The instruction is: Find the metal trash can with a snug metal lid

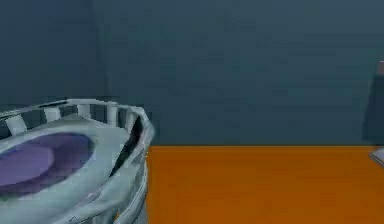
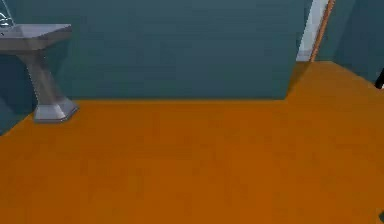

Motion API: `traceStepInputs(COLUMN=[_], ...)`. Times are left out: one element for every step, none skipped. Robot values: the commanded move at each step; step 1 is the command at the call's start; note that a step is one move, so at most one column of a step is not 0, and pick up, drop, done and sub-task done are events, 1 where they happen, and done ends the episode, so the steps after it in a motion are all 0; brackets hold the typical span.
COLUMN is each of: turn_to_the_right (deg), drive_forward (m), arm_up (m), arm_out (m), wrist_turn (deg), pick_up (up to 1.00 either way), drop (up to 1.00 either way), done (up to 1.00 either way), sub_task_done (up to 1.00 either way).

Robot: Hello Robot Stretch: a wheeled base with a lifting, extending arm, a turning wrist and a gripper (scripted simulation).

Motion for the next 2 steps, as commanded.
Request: traceStepInputs(turn_to_the_right=[45.0, 45.0], drive_forward=[0.00, 0.00], arm_up=[0.00, 0.00], arm_out=[0.00, 0.00], wrist_turn=[0.0, 0.0], pick_up=[0.00, 0.00], drop=[0.00, 0.00], done=[0.00, 0.00], sub_task_done=[0.00, 0.00])
